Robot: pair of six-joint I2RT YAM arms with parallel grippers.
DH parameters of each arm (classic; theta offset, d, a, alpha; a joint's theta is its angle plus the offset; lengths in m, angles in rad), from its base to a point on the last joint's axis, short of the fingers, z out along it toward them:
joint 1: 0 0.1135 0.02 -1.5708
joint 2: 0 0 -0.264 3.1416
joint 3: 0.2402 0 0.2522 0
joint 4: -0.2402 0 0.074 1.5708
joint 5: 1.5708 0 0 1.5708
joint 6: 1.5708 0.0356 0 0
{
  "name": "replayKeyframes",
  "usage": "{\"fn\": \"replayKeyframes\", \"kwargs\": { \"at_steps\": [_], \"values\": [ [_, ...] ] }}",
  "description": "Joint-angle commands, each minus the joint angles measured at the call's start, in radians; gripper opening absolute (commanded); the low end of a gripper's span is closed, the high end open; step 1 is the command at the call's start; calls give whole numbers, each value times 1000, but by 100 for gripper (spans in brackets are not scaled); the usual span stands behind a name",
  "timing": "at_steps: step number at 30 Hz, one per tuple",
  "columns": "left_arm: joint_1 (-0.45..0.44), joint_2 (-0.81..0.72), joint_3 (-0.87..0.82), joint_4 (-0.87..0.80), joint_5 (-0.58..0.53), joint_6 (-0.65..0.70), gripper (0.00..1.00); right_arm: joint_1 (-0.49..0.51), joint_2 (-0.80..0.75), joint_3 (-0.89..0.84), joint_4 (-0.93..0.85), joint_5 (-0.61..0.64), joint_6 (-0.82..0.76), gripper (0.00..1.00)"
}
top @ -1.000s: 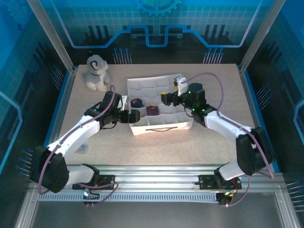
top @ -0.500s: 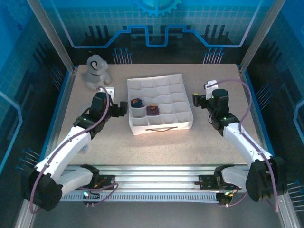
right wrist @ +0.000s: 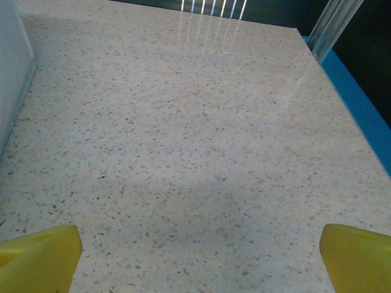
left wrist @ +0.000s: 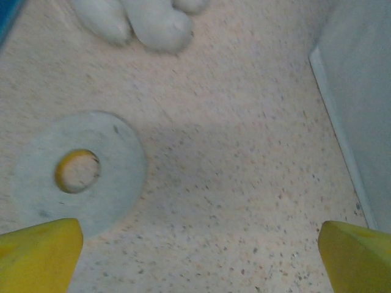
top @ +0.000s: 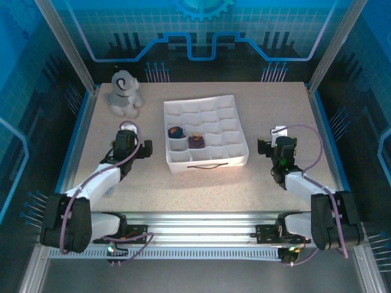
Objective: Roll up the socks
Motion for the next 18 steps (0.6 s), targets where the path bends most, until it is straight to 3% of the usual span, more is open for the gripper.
{"fn": "replayKeyframes", "kwargs": {
  "at_steps": [1, 8, 10, 16, 18],
  "values": [
    [3, 33, -51, 244, 87, 10, 99, -15, 51, -25, 212, -32, 40, 100],
    [3, 97, -158, 585, 105, 68, 99, -15, 174, -99, 493, -89, 61, 100],
    [3, 118, -156, 604, 110, 96, 99, -15, 210, -119, 570, -110, 52, 100],
    [3, 185, -134, 659, 114, 169, 100, -15, 297, -131, 681, -108, 48, 100],
    [3, 230, -138, 728, 109, 185, 99, -14, 270, -114, 592, -102, 62, 100]
  ]
}}
